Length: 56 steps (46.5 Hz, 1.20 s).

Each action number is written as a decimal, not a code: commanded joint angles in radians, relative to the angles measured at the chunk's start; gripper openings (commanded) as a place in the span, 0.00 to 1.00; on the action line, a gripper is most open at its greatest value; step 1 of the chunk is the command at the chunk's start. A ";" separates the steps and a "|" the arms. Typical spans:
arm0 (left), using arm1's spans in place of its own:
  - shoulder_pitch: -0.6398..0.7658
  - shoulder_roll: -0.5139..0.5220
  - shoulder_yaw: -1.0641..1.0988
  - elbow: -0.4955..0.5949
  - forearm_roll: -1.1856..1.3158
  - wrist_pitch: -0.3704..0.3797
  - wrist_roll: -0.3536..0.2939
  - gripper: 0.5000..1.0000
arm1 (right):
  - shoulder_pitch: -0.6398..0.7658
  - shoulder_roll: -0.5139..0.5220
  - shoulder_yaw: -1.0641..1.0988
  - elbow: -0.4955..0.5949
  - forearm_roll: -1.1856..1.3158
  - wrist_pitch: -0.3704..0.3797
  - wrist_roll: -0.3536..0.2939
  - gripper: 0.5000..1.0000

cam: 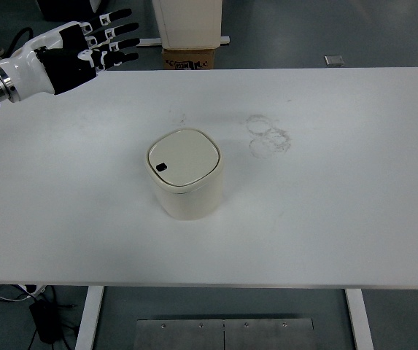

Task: Open trash can
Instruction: 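Reach the left hand forward over the cream trash can lid, then press the left hand fingertips onto the lid's near edge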

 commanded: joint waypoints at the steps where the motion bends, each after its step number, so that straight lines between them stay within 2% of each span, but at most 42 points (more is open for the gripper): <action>1: -0.008 0.005 0.001 -0.022 0.062 -0.019 0.028 1.00 | 0.000 0.000 0.000 0.000 0.000 0.000 0.000 0.99; 9: -0.028 0.034 0.007 -0.088 0.219 -0.059 0.059 1.00 | 0.000 0.000 0.000 0.000 0.000 0.000 0.000 0.99; 33: -0.117 0.034 0.113 -0.206 0.590 -0.118 0.062 1.00 | 0.000 0.000 0.000 0.000 0.000 0.000 0.000 0.99; 40: -0.163 0.036 0.187 -0.219 0.651 -0.134 0.090 1.00 | -0.001 0.000 0.000 0.000 0.000 0.000 0.000 0.99; 56: -0.182 0.031 0.210 -0.278 0.680 -0.134 0.090 1.00 | 0.000 0.000 0.000 0.000 0.000 0.000 0.000 0.99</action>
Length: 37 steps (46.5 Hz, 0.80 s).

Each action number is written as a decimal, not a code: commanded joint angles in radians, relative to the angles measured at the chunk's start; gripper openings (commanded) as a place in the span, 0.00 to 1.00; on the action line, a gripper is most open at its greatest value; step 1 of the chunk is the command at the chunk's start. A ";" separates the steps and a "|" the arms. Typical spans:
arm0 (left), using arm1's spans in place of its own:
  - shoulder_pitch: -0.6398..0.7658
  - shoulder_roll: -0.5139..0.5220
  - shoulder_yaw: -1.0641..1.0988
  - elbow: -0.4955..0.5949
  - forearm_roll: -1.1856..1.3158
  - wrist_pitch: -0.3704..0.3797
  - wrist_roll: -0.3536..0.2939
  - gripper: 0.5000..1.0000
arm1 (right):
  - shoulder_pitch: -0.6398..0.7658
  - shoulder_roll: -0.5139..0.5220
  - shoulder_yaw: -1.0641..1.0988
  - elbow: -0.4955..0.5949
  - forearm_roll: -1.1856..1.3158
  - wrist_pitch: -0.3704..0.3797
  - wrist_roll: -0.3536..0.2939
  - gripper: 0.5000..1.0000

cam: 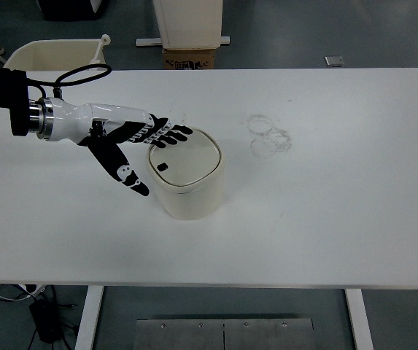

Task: Open trash can
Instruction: 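Press the left hand fingertips onto the lid's near edge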

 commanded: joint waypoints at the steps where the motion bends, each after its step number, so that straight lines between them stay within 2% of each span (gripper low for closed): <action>1: 0.000 0.000 0.005 -0.020 0.000 0.000 0.001 1.00 | 0.000 0.000 0.000 0.000 0.000 0.000 0.000 0.99; 37: 0.004 -0.011 0.045 -0.028 0.060 0.009 0.001 1.00 | 0.000 0.000 0.000 0.000 0.000 0.000 0.000 0.99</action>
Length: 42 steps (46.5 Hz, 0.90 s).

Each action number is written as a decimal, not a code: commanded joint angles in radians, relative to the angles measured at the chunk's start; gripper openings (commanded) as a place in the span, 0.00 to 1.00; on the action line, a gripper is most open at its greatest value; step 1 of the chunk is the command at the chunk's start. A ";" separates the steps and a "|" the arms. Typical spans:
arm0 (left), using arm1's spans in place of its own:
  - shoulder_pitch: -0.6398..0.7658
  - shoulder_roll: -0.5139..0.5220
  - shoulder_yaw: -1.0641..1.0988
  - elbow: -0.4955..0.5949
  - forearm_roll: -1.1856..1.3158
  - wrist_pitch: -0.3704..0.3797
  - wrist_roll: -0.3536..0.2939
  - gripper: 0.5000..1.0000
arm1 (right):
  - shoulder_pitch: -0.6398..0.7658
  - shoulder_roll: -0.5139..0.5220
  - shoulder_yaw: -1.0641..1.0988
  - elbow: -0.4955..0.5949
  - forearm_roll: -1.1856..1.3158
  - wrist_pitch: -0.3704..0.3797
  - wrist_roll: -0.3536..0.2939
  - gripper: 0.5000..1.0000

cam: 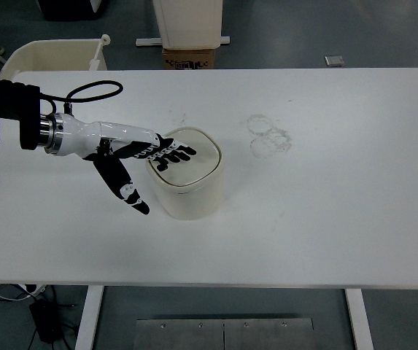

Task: Open trash can
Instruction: 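Press the left hand fingertips onto the lid's near edge, then push the lid upward with the left hand fingers to flip it open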

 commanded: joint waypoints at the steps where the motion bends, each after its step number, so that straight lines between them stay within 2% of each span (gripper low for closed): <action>1: -0.001 0.000 0.001 0.000 0.000 0.001 0.000 1.00 | 0.000 0.000 0.000 0.000 0.000 0.000 0.000 0.99; 24: 0.015 -0.006 0.013 0.001 0.017 0.006 0.000 1.00 | 0.000 0.000 0.000 0.000 0.000 0.000 0.000 0.99; 34: -0.078 -0.003 0.009 0.003 -0.018 0.006 -0.002 1.00 | 0.000 0.000 0.000 0.001 0.000 0.000 0.000 0.99; 42: -0.083 0.009 0.006 0.003 -0.100 0.026 -0.003 1.00 | 0.000 0.000 0.000 0.000 0.000 0.000 0.000 0.99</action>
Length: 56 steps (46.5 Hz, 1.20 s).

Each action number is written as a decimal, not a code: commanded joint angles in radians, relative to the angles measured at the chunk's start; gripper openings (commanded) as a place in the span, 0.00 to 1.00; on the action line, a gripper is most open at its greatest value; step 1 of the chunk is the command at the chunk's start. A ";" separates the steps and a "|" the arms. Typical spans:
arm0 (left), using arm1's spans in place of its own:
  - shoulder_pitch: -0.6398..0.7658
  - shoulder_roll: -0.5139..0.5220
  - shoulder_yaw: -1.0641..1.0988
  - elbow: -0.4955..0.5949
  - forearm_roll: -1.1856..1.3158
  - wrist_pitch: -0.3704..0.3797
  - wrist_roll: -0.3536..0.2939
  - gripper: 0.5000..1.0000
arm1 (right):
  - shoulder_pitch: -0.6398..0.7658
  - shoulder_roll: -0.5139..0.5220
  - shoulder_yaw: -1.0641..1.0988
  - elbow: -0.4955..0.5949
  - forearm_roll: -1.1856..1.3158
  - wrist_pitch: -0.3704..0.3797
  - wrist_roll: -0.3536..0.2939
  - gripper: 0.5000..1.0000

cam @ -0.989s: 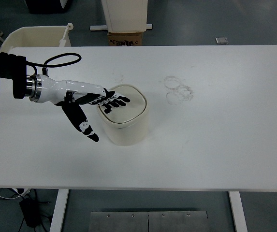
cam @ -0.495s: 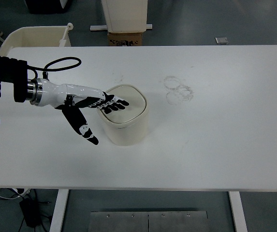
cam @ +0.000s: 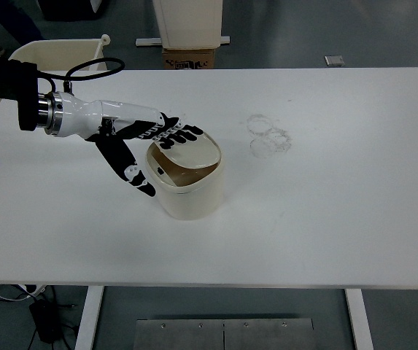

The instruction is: Open trash can

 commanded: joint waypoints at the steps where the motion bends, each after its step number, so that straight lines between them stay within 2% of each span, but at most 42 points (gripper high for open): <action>1: -0.003 0.008 -0.006 0.002 -0.046 0.018 -0.002 1.00 | 0.000 0.000 0.000 0.000 0.000 0.000 0.000 0.99; 8: 0.000 0.011 -0.102 0.048 -0.204 0.043 -0.014 1.00 | 0.000 0.000 0.000 0.000 0.000 0.000 0.000 0.99; 17: 0.006 0.006 -0.171 0.179 -0.309 0.068 -0.020 1.00 | 0.000 0.000 0.000 0.000 0.000 0.000 0.000 0.99; 27: 0.012 0.001 -0.180 0.319 -0.464 0.069 -0.071 1.00 | 0.000 0.000 0.000 0.000 0.000 0.000 0.000 0.99; 38: 0.091 -0.012 -0.237 0.440 -0.628 0.068 -0.114 1.00 | 0.000 0.000 0.000 0.000 0.000 0.000 0.000 0.99; 56: 0.248 -0.132 -0.309 0.695 -0.837 0.055 -0.114 1.00 | 0.000 0.000 0.000 0.000 0.000 0.000 0.000 0.99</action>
